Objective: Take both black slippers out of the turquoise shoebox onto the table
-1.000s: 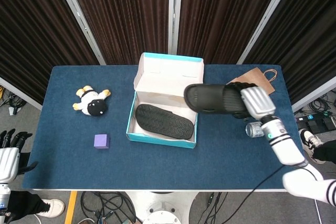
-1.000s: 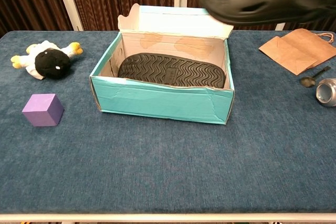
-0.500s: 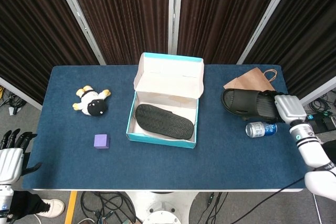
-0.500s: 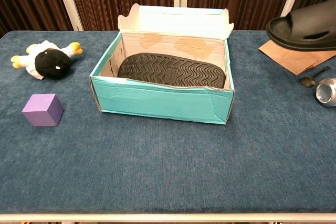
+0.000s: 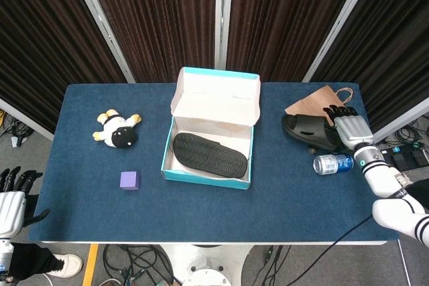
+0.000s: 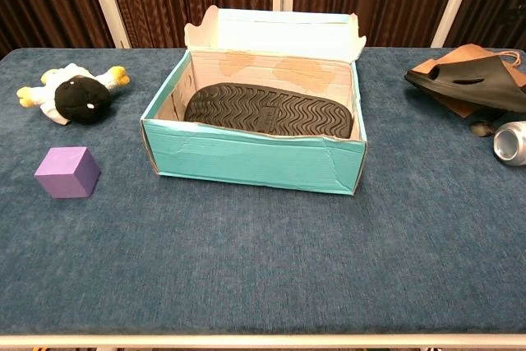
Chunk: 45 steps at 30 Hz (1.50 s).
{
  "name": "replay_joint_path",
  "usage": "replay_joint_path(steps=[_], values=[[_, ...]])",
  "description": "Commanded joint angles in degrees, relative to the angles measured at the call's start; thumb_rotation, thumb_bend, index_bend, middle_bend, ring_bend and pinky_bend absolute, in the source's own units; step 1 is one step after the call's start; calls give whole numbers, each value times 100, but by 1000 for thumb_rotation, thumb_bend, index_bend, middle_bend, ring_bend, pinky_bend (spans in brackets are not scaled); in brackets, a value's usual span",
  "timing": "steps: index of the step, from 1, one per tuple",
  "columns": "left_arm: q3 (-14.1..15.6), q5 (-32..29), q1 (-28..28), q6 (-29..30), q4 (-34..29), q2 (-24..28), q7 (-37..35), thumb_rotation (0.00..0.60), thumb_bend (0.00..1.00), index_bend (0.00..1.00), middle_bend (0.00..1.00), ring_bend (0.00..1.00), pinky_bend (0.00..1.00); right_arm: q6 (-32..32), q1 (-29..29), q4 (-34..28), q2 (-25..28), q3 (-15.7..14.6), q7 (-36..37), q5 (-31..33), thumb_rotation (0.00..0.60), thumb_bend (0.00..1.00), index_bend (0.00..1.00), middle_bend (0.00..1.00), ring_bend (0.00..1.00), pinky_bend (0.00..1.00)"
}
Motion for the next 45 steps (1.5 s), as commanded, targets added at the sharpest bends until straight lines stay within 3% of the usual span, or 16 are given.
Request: replay_joint_path(steps=[1,7,11,18,24,31,37,45], values=[[-5,3,0,7,0,-3,-14,600,0,206,166,52,46,317,-42,-877,611,183,-39,-58,600,0,0,0,0,0],[-6,10,14,30,35,-31,-54,600,0,206,167,52,46,547,-52,-2013,981,594,1001,-941,600,0,0,21,0,17],[4,55,30,73,70,-43,-97,600,0,206,167,52,46,120,299,-2368,803,728,1320,-1137,600,0,0,107,28,176],[22,75,47,69,230,-88,-246,600,0,206,167,52,46,-709,1245,-2059,-169,840,1082,-142,600,0,19,162,123,299],[36,0,49,-47,457,-195,-442,600,0,206,167,52,46,-625,2041,-1383,-1071,402,87,1309,600,0,31,186,188,347],[42,-41,58,-121,762,-321,-678,600,0,206,167,52,46,-289,2546,-1078,-1670,35,-609,2551,600,0,32,196,203,348],[43,-28,43,-164,908,-396,-797,600,0,206,167,52,46,-71,2777,-843,-2125,-80,-965,3000,600,0,45,202,238,343],[55,-61,99,-146,985,-410,-869,600,0,206,167,52,46,210,2709,-1029,-2348,215,-846,2801,600,13,74,211,277,337]])
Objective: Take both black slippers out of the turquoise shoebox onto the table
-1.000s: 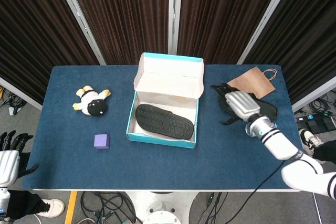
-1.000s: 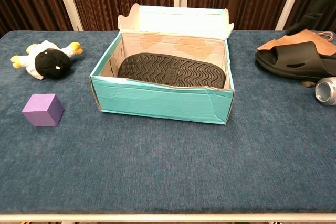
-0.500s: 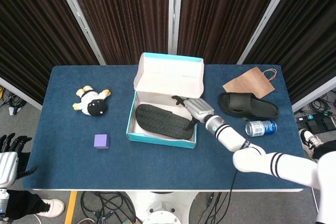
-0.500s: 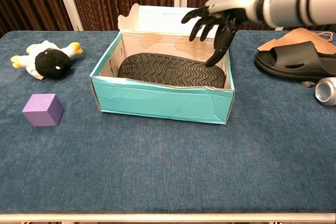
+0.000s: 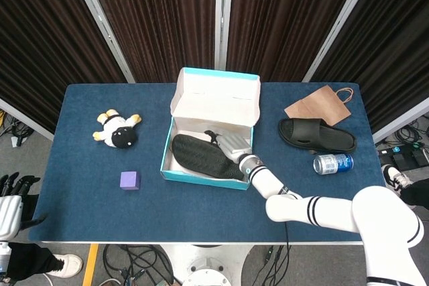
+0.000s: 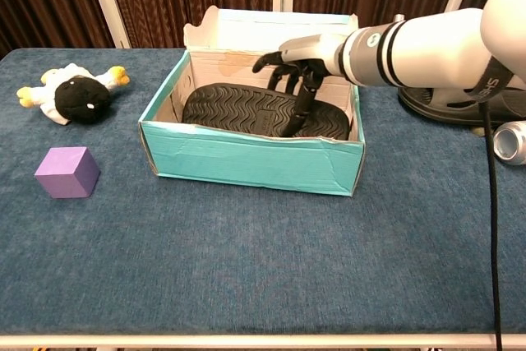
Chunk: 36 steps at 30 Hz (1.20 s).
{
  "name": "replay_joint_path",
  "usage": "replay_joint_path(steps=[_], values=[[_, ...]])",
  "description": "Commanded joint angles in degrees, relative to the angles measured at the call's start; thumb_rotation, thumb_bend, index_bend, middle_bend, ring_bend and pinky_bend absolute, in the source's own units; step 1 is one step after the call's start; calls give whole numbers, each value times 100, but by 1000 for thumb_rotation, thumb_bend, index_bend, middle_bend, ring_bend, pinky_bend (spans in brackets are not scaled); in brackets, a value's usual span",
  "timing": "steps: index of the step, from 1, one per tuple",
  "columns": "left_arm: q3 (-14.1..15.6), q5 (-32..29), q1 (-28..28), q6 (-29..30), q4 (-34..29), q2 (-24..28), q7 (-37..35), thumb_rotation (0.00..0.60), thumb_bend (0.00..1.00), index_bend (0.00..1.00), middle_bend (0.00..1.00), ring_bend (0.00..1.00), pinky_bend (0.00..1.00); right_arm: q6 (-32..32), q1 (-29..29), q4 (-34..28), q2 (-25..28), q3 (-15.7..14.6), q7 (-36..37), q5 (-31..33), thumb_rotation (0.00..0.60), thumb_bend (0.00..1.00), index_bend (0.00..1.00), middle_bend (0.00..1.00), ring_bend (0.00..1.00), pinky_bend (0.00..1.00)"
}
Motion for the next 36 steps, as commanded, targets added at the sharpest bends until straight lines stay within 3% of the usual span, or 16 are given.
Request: replay_joint_path(steps=[1,16,21,24,28,36], values=[[3,-19,21,3,10,-1,-17,600,0,206,167,52,46,162,-85,-196,-47,111,77,-234,600,15,75,212,278,336],[20,-30,35,-86,122,-53,-186,600,0,206,166,52,46,1207,-460,-752,-334,202,-260,-777,600,38,111,226,293,311],[22,-7,35,-76,103,-41,-182,600,0,206,167,52,46,1252,-376,-476,-652,285,-561,-529,600,25,92,206,259,299],[26,-35,71,-58,123,-38,-203,600,0,206,167,52,46,1282,-241,-269,-843,314,-934,-194,600,3,10,120,160,227],[34,-43,114,-25,181,-50,-249,600,0,206,167,52,46,1340,-195,-163,-929,461,-1140,77,600,0,0,33,61,164],[19,-72,110,-69,145,-42,-224,600,0,206,167,52,46,612,121,312,-1046,601,-1494,779,600,0,0,21,38,151]])
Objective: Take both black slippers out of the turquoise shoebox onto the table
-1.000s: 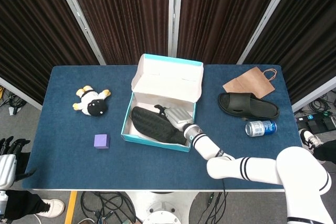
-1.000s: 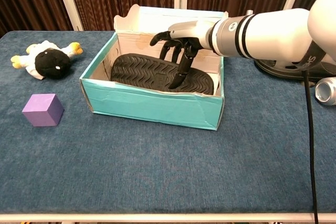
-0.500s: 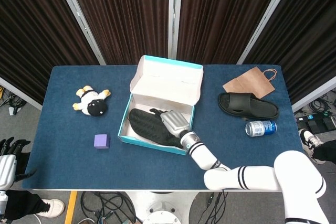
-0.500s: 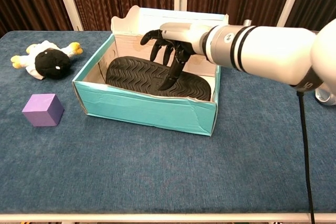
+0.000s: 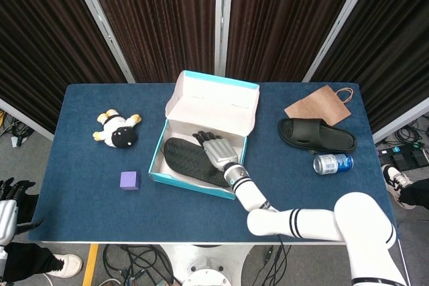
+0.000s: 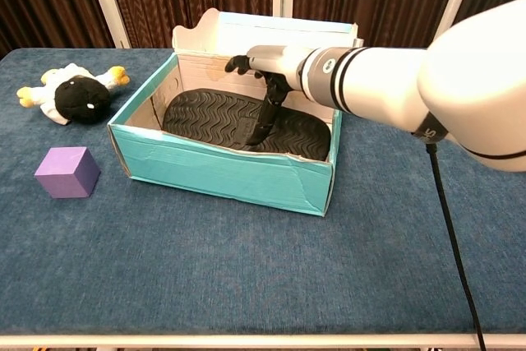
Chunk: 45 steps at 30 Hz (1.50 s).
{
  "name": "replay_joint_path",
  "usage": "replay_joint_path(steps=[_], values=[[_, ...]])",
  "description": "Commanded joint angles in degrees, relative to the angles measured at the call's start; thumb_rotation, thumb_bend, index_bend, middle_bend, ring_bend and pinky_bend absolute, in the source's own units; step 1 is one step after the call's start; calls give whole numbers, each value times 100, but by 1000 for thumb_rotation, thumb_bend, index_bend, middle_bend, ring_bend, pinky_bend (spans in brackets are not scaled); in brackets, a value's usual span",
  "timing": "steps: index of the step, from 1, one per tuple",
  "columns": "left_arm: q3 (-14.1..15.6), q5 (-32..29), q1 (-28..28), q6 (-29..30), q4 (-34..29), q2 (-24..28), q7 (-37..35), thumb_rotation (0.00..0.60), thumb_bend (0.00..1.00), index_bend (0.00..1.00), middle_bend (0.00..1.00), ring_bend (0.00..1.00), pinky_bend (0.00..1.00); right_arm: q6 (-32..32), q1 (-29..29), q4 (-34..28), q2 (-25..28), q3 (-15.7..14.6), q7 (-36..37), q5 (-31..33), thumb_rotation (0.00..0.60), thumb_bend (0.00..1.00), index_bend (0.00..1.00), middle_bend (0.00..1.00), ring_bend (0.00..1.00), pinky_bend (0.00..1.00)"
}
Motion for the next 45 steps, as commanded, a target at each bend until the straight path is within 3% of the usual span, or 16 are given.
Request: replay_joint_path(steps=[1,7,10,15,20,29,36,45], values=[[0,11,-3,1,-28,13,25,600,0,206,167,52,46,-506,322,449,-190,75,-264,456,600,0,0,23,38,152],[-2,-20,31,15,-63,39,47,600,0,206,167,52,46,-799,729,1108,-565,118,-529,953,600,0,0,65,53,152],[12,-32,41,-14,-63,39,26,600,0,206,167,52,46,-739,764,1254,-709,141,-506,818,600,39,15,130,118,190],[14,-45,46,-43,-79,42,5,600,0,206,167,52,46,-529,727,1328,-877,157,-445,456,600,168,187,237,234,283],[16,-37,54,-42,-69,38,-16,600,0,206,167,52,46,-357,664,1366,-1011,178,-416,150,600,221,258,293,287,326],[15,-49,67,-61,-40,25,-30,600,0,206,167,52,46,-43,412,1435,-1144,310,-144,-501,600,533,464,430,438,454],[3,-43,61,-61,-57,38,-14,600,0,206,167,52,46,196,213,1218,-1075,412,-1,-991,600,656,569,476,482,496],[-20,-72,75,-40,-52,55,35,600,0,206,167,52,46,762,-136,335,-396,658,272,-1954,600,665,592,480,482,498]])
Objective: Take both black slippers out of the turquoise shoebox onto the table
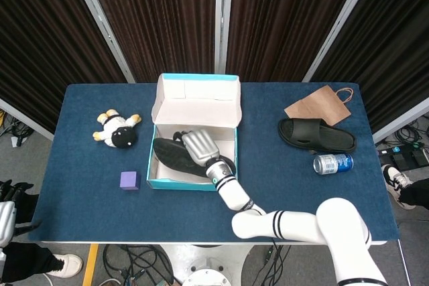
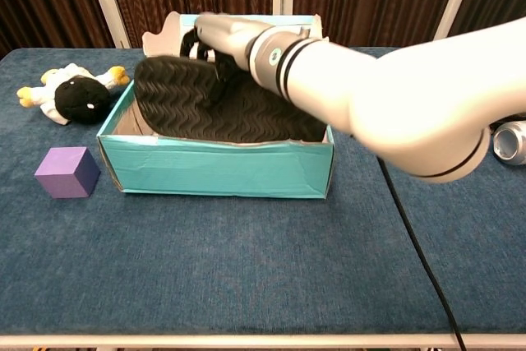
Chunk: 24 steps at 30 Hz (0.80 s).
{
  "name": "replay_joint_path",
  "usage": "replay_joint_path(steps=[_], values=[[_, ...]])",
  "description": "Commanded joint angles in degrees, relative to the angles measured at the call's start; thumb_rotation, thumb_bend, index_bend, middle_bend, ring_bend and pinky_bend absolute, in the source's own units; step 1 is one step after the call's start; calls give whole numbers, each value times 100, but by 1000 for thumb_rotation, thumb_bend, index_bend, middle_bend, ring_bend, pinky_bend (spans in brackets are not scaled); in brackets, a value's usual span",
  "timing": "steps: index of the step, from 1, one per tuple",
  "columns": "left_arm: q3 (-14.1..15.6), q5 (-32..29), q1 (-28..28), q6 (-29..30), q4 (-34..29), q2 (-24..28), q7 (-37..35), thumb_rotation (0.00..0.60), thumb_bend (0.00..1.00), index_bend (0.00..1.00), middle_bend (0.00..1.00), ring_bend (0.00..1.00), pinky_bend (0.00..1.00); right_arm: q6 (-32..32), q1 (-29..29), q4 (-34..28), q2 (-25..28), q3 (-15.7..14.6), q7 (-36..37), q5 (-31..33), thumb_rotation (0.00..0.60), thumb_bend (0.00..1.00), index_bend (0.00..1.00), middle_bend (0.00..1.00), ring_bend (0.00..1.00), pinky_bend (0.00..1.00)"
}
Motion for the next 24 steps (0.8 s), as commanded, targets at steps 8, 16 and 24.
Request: replay_joint_path(steps=[8,16,24], values=[[-23,52,-13,56,-58,36,49,600,0,206,167,52,46,536,-978,-1970,1810,233,639,-840,600,641,593,479,482,498],[-26,153,-71,69,-188,86,110,600,0,206,167,52,47,303,-2153,-2842,3393,-393,1446,-1021,600,635,582,466,472,491],[-43,194,-136,65,-446,167,316,600,0,206,167,52,47,-238,-2790,-2203,3561,-785,2616,-1330,600,614,522,413,422,431]])
